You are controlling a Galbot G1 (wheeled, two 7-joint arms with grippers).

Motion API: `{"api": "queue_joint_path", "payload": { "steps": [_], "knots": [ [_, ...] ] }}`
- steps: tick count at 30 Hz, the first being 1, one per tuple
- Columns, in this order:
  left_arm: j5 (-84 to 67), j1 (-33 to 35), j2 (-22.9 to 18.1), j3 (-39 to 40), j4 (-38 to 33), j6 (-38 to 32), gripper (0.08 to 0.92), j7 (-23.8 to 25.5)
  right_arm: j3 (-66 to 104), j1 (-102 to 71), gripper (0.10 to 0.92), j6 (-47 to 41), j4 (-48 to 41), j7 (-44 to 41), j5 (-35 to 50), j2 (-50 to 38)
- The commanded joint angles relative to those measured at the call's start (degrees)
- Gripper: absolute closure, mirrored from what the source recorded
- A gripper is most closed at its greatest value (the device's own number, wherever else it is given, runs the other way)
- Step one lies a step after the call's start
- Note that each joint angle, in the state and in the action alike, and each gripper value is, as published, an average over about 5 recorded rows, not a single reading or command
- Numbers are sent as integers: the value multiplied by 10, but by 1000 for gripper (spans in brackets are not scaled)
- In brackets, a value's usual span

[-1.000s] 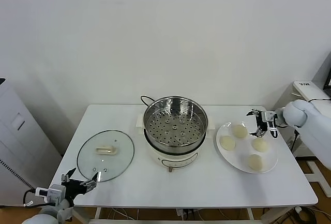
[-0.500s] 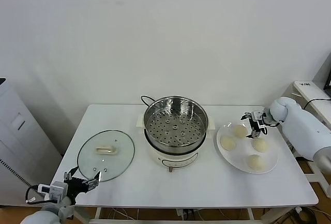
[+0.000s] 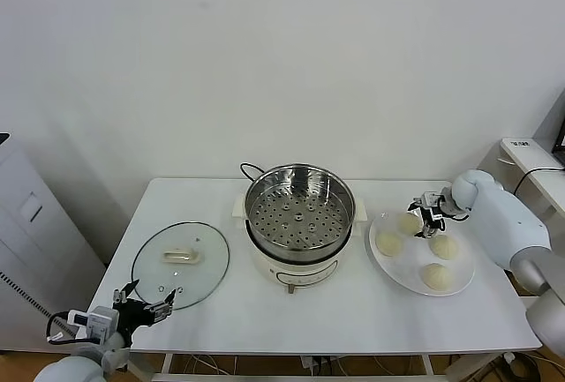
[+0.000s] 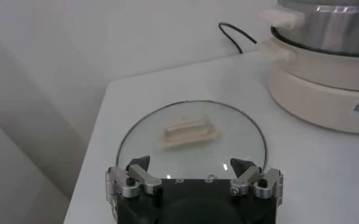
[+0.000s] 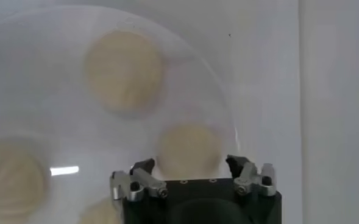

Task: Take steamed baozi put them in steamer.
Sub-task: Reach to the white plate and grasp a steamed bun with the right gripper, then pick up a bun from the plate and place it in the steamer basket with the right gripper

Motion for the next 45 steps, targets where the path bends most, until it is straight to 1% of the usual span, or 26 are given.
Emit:
{"api": "queue_joint_path", "payload": {
  "steps": [1,5,10,13,19,23,29,35,40,45],
  "knots": [
    [0,0,1,0,-1,1,177,0,10,1,446,2,-18,-1,-7,12],
    [-1,0,0,-1,-3,1,177,0,9,3,500,-3,-11,-3,1,10],
    [-1,2,-4,-3,-4,2,177,-1,-22,10,507,-13,23,-9,28,-7],
    [0,5,-5,-5,-4,3,177,-2,-65,30,508,-23,72,-15,66,-34],
    [0,12,-4,-7,-5,3,177,-3,-183,122,508,-37,217,-39,179,-104],
    [0,15,-3,-8,-5,1,177,-3,-242,210,508,-2,270,-57,237,-114],
    [0,18,-3,-8,-9,1,177,-4,-271,290,501,87,268,-99,258,-62],
    [0,19,0,-8,-10,1,177,-4,-265,317,499,215,224,-151,246,24],
    [0,19,2,-7,-12,2,177,-4,-239,317,499,310,188,-180,186,105],
    [-1,21,3,-9,-12,2,177,-4,-220,300,499,340,179,-184,126,154]
  ]
}}
